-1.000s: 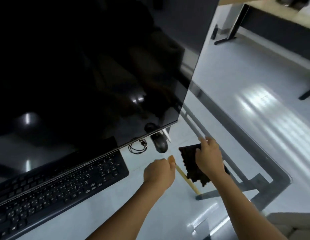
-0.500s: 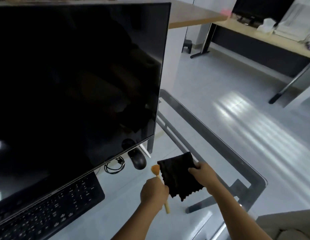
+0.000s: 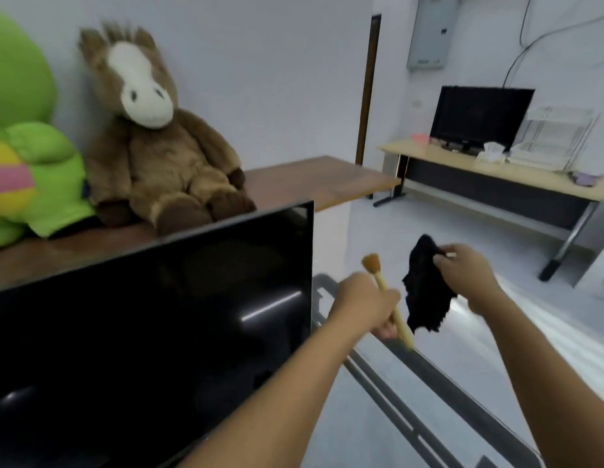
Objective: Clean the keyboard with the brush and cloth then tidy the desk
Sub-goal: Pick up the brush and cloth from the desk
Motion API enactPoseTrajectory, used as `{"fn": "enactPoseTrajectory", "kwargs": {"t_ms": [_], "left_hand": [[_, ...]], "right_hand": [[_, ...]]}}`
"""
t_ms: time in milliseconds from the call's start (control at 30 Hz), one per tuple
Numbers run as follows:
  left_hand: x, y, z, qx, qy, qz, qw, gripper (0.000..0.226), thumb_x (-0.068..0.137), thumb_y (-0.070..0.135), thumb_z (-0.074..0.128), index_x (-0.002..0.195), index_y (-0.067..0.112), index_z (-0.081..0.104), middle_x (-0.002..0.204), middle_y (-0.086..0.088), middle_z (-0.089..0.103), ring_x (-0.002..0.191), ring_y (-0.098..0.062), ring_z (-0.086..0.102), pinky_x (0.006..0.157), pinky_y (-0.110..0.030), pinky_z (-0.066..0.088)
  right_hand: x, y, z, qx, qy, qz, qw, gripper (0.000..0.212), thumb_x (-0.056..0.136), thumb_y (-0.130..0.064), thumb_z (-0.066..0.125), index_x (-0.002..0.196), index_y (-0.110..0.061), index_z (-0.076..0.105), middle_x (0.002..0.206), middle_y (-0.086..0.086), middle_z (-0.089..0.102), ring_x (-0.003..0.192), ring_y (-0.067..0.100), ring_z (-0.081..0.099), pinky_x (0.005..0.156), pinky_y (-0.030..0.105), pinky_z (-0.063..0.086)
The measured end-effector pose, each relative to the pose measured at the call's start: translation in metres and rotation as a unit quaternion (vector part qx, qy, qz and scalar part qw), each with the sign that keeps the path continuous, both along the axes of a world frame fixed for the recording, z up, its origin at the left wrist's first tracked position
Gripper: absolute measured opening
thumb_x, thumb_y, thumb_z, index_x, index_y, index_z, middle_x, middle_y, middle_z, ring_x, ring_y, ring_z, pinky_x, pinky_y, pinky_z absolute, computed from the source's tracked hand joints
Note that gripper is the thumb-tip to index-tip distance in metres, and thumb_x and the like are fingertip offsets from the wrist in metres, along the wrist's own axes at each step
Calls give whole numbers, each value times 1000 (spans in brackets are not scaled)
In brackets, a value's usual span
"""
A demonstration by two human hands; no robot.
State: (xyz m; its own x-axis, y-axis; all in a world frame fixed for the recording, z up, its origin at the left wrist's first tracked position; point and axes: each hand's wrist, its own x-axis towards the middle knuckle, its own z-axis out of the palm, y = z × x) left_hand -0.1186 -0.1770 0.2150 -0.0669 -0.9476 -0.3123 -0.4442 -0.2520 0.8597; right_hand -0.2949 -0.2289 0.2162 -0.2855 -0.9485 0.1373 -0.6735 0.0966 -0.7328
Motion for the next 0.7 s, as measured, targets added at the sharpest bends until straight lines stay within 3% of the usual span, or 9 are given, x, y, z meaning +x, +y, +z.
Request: {"fn": "enactPoseTrajectory", "kwargs": {"t_ms": [133, 267, 367, 467, 533, 633, 700], "left_hand": [[21, -26, 105, -98, 26, 10, 995, 24, 96, 22, 54, 91, -2, 59, 69, -18, 70, 52, -19, 67, 57, -28, 60], [65, -54, 170, -169, 9, 74, 983, 24, 95, 19, 53, 80, 1, 58, 59, -12, 67, 51, -18, 64, 55, -28, 58], [104, -80, 188, -178, -28, 128, 975, 24, 92, 16, 53, 93, -7, 59, 61, -16, 70, 54, -22, 68, 57, -32, 59], [133, -98, 185, -166, -64, 167, 970, 27, 95, 18, 52, 94, -8, 59, 53, -14, 67, 47, -18, 66, 43, -24, 53], [142, -105, 175, -148, -85, 179, 969, 28, 97, 19, 50, 94, -8, 57, 55, -15, 66, 48, -18, 64, 42, -23, 53], [148, -117, 151, -113, -112, 176, 972, 25, 97, 16, 48, 97, -7, 55, 66, -16, 64, 51, -18, 63, 42, -22, 51], [150, -124, 139, -92, -128, 167, 973, 23, 97, 12, 47, 96, -9, 55, 63, -16, 63, 43, -16, 61, 37, -20, 49]], "right_hand": [[30, -31, 97, -83, -24, 51, 995, 24, 94, -15, 47, 107, -2, 63, 94, 21, 63, 84, 35, 61, 63, 41, 49], [81, -51, 166, -130, -32, 132, 982, 15, 98, -18, 45, 104, -14, 58, 100, 8, 59, 90, 23, 56, 70, 33, 50], [120, -68, 194, -143, -83, 193, 967, 18, 97, -18, 47, 109, -13, 61, 93, 4, 61, 84, 18, 57, 67, 27, 50], [151, -88, 193, -101, -138, 250, 953, 17, 96, -16, 50, 107, -13, 63, 93, 4, 64, 87, 20, 63, 71, 33, 55], [162, -105, 178, -68, -154, 261, 950, 20, 94, -13, 51, 109, -12, 65, 106, 10, 66, 98, 26, 63, 86, 42, 55], [162, -129, 145, -27, -77, 249, 965, 25, 96, -11, 48, 115, -7, 64, 113, 13, 62, 105, 28, 58, 95, 42, 50], [159, -145, 125, -13, -31, 229, 973, 24, 97, -9, 46, 112, -4, 63, 106, 15, 62, 102, 28, 59, 87, 36, 51]]}}
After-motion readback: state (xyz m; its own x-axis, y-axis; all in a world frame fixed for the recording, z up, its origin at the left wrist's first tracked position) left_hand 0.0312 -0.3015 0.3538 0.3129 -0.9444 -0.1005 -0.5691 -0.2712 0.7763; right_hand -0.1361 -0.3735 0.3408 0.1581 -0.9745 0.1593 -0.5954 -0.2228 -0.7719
